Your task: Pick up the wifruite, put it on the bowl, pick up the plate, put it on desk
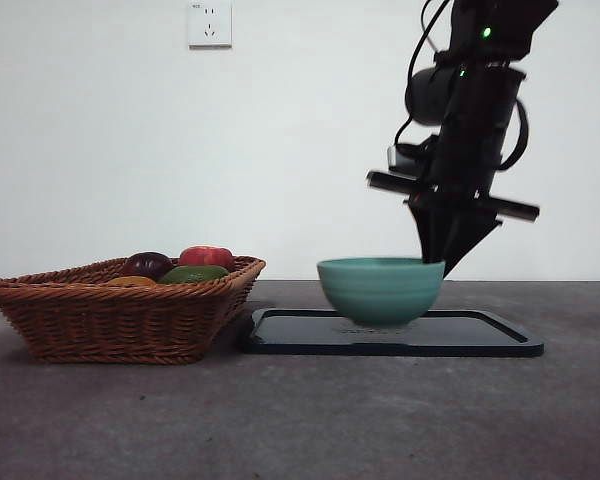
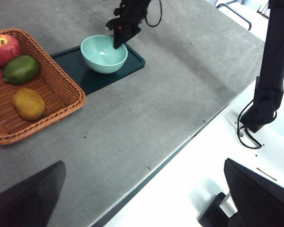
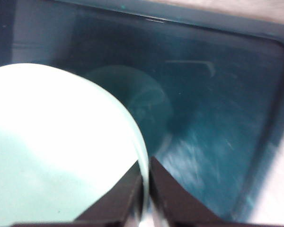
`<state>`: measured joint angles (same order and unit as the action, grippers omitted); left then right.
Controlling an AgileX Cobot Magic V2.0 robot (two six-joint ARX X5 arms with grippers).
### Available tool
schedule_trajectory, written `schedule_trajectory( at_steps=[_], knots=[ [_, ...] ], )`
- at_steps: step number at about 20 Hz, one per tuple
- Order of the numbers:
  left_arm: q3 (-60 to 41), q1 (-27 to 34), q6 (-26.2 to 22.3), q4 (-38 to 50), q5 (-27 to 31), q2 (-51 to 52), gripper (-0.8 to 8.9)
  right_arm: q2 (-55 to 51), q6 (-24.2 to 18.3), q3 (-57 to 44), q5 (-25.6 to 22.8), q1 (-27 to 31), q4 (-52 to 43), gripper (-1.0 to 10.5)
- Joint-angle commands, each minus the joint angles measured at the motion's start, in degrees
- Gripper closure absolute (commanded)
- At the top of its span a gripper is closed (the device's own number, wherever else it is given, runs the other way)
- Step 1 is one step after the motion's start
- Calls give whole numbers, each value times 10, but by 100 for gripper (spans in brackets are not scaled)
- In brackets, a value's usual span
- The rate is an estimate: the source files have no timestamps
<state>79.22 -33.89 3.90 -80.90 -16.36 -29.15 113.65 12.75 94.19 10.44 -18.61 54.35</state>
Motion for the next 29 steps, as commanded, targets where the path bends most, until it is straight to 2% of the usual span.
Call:
schedule_trajectory(
  at_steps=[1,4,7,12,15,20,24,29],
  knots=[
    [8,-3,-7,-5,0,0,282,-42,-35,17,0,-3,26,934],
    [8,-3,-9,-4,0,0,282,-101,-71,14,0,-3,90,934],
    [8,-3,-9,-4,0,0,282,-160,-84,1,0,-8,134,934],
    [8,-3,-9,-5,0,0,282,-272,-87,-107,1,-27,118,934],
    [8,-3,-9,-3,0,0,282,-325,-63,-213,2,-52,77,934],
    [8,-3,-9,-1,0,0,282,-323,-12,-327,3,-99,-19,934],
    [8,-3,-9,-3,0,0,282,-304,19,-371,14,-125,-85,934],
    [8,-3,-9,-5,0,0,282,-269,29,-379,13,-149,-94,934]
  ],
)
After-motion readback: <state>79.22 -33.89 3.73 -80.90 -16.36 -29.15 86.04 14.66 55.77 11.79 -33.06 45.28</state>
